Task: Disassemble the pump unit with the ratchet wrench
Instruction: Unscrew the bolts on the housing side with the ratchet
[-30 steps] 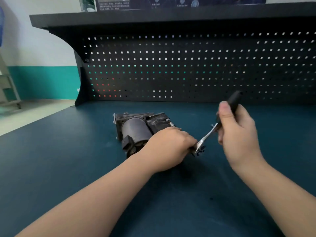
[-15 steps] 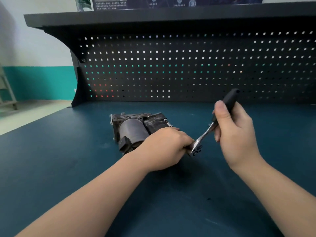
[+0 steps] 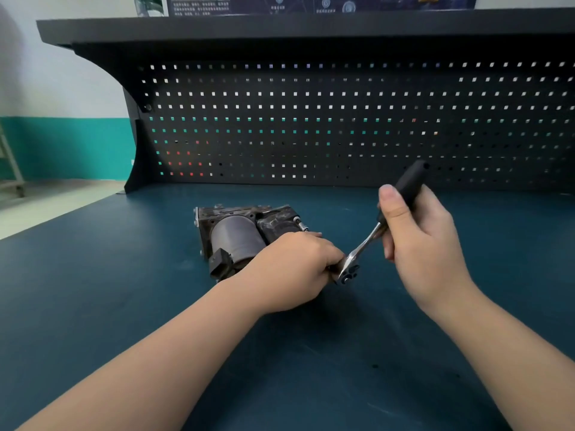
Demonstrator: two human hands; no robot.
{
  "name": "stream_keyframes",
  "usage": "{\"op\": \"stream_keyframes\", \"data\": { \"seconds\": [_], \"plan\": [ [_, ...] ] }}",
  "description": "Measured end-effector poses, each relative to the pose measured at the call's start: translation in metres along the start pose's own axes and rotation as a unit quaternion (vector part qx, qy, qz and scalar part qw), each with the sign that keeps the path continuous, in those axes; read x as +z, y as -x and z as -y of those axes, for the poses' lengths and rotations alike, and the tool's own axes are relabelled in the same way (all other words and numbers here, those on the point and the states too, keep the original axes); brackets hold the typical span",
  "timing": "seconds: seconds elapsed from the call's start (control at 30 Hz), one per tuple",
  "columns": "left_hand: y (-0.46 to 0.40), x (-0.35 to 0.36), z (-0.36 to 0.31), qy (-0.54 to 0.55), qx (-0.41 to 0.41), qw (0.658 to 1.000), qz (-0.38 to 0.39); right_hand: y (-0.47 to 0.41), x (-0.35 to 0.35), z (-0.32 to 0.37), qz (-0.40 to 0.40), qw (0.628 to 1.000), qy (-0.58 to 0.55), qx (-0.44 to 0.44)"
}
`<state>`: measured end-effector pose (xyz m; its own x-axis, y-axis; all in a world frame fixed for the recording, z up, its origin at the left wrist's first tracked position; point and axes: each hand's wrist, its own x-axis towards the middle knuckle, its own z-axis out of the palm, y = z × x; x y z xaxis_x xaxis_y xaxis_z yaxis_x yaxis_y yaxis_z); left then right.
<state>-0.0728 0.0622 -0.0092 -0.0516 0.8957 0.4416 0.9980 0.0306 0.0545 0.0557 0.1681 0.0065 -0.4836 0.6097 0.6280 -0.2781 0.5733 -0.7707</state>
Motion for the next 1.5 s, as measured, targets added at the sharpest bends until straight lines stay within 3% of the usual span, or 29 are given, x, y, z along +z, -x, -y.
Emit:
{"op": "stream_keyframes", "data": {
  "seconds": [0.1,0.2,0.27,0.3,0.37,0.47,0.53,0.6,0.67,0.77,0.83,0.97,1.1,1.23,1.3,1.4,1.5],
  "plan": [
    [0.000,0.002,-0.003,-0.007,0.002,1.000,-0.020,0.000,0.000,-0.002,-0.068,0.973,-0.151,0.162],
    [-0.002,0.002,-0.005,0.015,-0.006,0.999,-0.048,0.004,0.000,-0.006,-0.167,0.854,-0.309,0.383],
    [-0.002,0.002,-0.005,0.006,-0.001,0.999,-0.041,0.007,0.001,-0.008,-0.191,0.814,-0.340,0.430],
    [-0.001,0.003,-0.004,0.000,0.005,0.999,-0.033,0.008,0.002,-0.009,-0.189,0.824,-0.329,0.421],
    [0.001,0.003,-0.003,0.004,0.011,1.000,-0.016,0.006,0.002,-0.010,-0.169,0.879,-0.281,0.345],
    [0.001,0.001,-0.001,0.024,0.020,0.999,-0.006,0.004,0.002,-0.003,-0.079,0.980,-0.136,0.119],
    [0.001,0.001,-0.001,0.032,0.023,0.999,-0.020,0.006,0.002,0.001,-0.014,0.999,-0.030,-0.004],
    [0.001,0.002,-0.002,0.037,0.019,0.998,-0.038,0.008,0.001,0.000,0.019,0.998,0.024,-0.048],
    [0.001,0.003,-0.003,0.033,0.017,0.998,-0.047,0.007,0.000,0.001,0.022,0.999,0.028,-0.041],
    [0.001,0.004,-0.003,0.023,0.013,0.998,-0.055,0.003,-0.001,-0.001,-0.020,0.995,-0.085,0.057],
    [0.001,0.005,-0.004,0.024,0.009,0.997,-0.067,0.000,-0.002,-0.004,-0.064,0.971,-0.167,0.159],
    [0.002,0.006,-0.003,0.007,0.022,0.998,-0.056,-0.003,-0.006,-0.009,-0.110,0.884,-0.285,0.353],
    [0.001,0.003,0.000,0.018,0.025,0.999,-0.031,-0.001,-0.004,-0.016,-0.134,0.860,-0.295,0.394],
    [-0.001,0.004,0.000,0.008,0.033,0.999,-0.009,-0.002,-0.002,-0.014,-0.155,0.885,-0.277,0.341],
    [0.000,0.004,0.001,0.017,0.021,0.999,-0.035,-0.001,0.000,-0.011,-0.141,0.921,-0.244,0.268],
    [-0.001,0.004,0.002,0.009,0.012,0.998,-0.056,0.007,0.002,-0.004,-0.060,0.993,-0.087,0.048],
    [0.000,0.005,-0.003,-0.025,0.023,0.997,-0.075,0.016,0.005,0.002,0.057,0.982,0.090,-0.153]
  ]
}}
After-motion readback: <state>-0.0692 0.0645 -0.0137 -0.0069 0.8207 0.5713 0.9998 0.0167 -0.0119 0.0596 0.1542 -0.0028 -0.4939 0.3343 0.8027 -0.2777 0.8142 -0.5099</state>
